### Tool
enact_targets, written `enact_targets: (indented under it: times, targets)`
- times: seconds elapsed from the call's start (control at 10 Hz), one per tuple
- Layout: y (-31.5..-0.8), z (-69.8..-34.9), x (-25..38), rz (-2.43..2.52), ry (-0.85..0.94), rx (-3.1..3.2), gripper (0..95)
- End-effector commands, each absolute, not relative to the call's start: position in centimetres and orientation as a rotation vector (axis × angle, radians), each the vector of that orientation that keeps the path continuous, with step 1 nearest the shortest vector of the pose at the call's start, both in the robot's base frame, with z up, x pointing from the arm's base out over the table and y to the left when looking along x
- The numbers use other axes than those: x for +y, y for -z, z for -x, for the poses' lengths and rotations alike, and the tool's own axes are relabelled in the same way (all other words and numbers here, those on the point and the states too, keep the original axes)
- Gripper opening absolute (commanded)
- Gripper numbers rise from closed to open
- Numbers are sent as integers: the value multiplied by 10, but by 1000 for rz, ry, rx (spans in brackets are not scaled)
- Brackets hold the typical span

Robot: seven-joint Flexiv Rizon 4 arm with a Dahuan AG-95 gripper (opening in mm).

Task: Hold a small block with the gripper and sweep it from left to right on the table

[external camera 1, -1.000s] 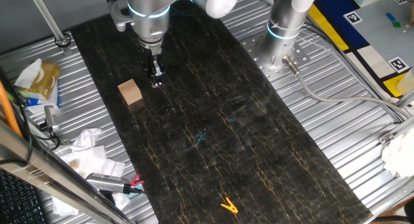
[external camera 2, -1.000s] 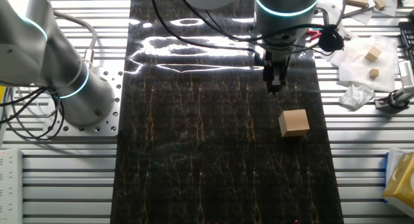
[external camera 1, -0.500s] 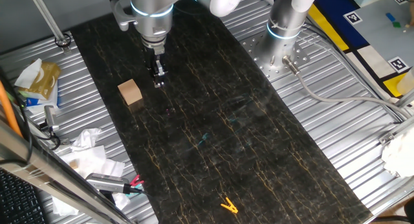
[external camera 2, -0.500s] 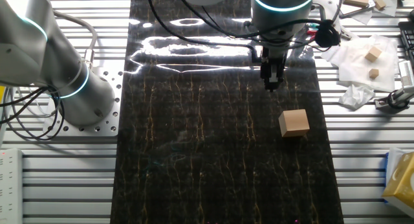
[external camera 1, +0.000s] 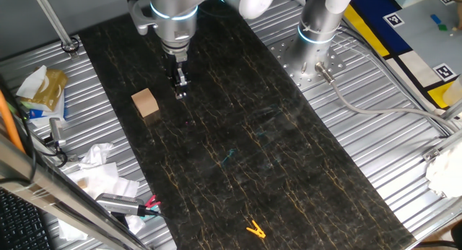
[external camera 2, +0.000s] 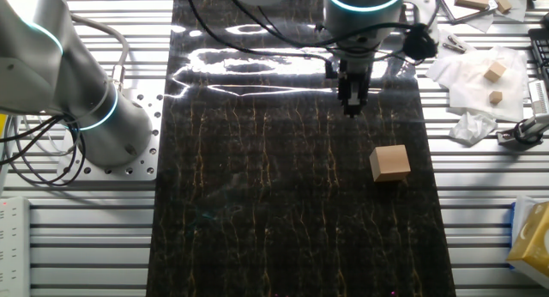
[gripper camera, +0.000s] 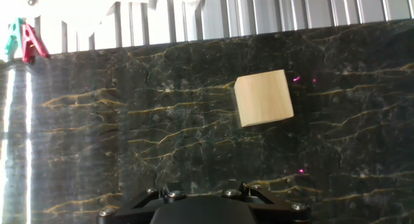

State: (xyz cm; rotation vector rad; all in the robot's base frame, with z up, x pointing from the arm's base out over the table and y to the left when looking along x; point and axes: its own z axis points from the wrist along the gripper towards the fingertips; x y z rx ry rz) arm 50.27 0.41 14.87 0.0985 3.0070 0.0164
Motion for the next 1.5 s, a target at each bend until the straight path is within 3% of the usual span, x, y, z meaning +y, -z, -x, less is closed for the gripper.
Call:
enact_targets:
  times: [0.1,1.0,1.5]
  targets:
    - [-149,-501,4,-100,-18,3006,380]
    - [-151,-490,6,-124,-18,3001,380]
    - [-146,-504,1,-124,-3,2996,380]
